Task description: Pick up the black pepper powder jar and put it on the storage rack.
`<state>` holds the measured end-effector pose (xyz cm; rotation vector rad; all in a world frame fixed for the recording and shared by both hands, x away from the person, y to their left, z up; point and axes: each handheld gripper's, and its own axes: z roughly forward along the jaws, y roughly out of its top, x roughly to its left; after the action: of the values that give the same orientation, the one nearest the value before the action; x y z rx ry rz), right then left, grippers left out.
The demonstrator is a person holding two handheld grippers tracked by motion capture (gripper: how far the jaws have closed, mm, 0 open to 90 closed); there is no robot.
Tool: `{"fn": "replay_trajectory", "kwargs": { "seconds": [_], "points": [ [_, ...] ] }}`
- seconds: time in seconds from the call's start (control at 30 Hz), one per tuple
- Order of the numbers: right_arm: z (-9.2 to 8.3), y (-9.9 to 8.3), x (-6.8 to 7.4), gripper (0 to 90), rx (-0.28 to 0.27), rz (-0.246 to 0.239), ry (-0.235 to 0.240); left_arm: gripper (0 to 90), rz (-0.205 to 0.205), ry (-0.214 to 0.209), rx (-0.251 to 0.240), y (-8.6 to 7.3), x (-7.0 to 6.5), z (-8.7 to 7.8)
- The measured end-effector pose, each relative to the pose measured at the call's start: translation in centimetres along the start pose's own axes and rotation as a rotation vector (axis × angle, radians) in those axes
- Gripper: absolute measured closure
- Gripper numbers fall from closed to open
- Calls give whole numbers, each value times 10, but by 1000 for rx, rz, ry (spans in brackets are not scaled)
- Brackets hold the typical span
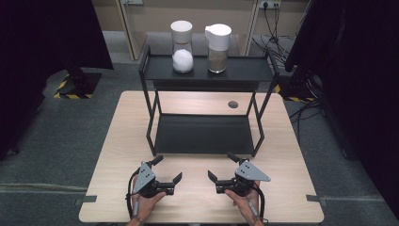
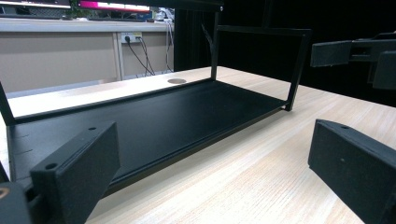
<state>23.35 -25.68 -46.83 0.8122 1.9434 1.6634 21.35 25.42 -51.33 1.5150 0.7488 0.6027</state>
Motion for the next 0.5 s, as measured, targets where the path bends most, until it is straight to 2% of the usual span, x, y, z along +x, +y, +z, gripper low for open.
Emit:
{"fn": "replay_trajectory", "kwargs": {
  "seconds": [0.5],
  "points": [
    [1,-10,-1,5,25,3,12,18,-11,0,-2,-1,1,-1]
  ]
}}
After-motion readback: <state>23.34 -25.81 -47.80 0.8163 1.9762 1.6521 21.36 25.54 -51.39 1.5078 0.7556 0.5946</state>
